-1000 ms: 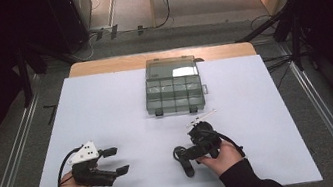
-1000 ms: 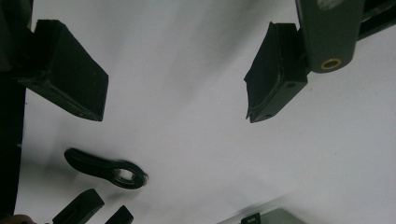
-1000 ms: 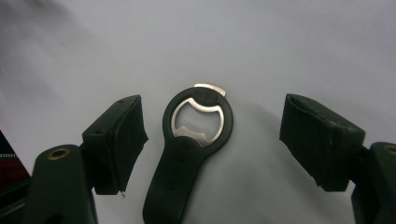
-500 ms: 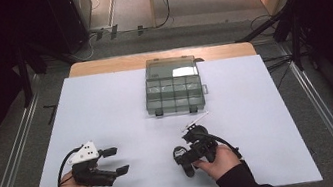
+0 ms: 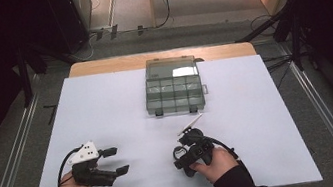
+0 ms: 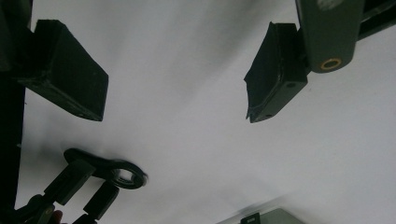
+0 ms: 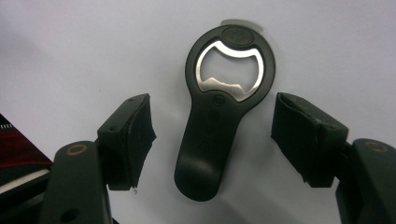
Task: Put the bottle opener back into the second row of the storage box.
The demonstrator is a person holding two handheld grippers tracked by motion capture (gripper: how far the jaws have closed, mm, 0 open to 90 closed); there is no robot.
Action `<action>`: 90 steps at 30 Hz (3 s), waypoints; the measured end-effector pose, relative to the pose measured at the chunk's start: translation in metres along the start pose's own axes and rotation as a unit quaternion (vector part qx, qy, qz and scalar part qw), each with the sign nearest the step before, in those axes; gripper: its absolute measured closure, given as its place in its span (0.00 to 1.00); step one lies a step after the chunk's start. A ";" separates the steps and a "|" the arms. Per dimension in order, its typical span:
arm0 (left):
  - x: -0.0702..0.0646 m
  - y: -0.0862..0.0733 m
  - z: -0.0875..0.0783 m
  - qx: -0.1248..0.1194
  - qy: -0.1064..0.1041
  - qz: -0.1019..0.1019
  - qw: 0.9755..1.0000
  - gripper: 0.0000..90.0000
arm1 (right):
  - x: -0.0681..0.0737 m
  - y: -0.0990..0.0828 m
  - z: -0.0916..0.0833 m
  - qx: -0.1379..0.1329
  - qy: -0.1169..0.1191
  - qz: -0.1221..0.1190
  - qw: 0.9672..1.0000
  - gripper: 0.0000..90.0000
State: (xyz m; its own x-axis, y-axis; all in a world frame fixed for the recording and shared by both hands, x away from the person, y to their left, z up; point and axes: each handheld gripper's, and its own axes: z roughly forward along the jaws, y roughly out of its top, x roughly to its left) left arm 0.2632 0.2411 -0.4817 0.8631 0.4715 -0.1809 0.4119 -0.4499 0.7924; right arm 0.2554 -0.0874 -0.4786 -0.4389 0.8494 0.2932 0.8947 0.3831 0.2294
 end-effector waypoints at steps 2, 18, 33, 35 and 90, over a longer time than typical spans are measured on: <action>0.000 0.000 0.000 0.000 0.000 0.000 1.000 0.23 | 0.001 0.001 0.002 0.006 -0.002 -0.002 1.000 0.34; 0.000 0.000 0.001 0.002 0.002 0.000 1.000 0.23 | 0.018 0.002 0.007 0.013 -0.083 -0.017 0.996 0.49; 0.000 0.000 0.000 0.002 0.001 0.000 1.000 0.23 | 0.012 -0.001 0.004 0.011 -0.097 -0.060 0.993 0.73; 0.000 0.000 0.000 0.002 0.001 0.000 1.000 0.23 | 0.011 -0.001 0.004 0.012 -0.094 -0.061 0.994 0.73; 0.000 0.000 -0.001 -0.006 -0.001 -0.004 1.000 0.23 | -0.057 -0.011 -0.033 -0.091 0.061 -0.100 0.989 0.73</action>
State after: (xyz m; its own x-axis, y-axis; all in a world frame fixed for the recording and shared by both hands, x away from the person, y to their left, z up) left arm 0.2633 0.2418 -0.4812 0.8606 0.4735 -0.1874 0.4145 -0.4376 0.7980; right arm 0.2676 -0.1522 -0.4669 -0.6216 0.7096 0.3318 0.7645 0.4575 0.4541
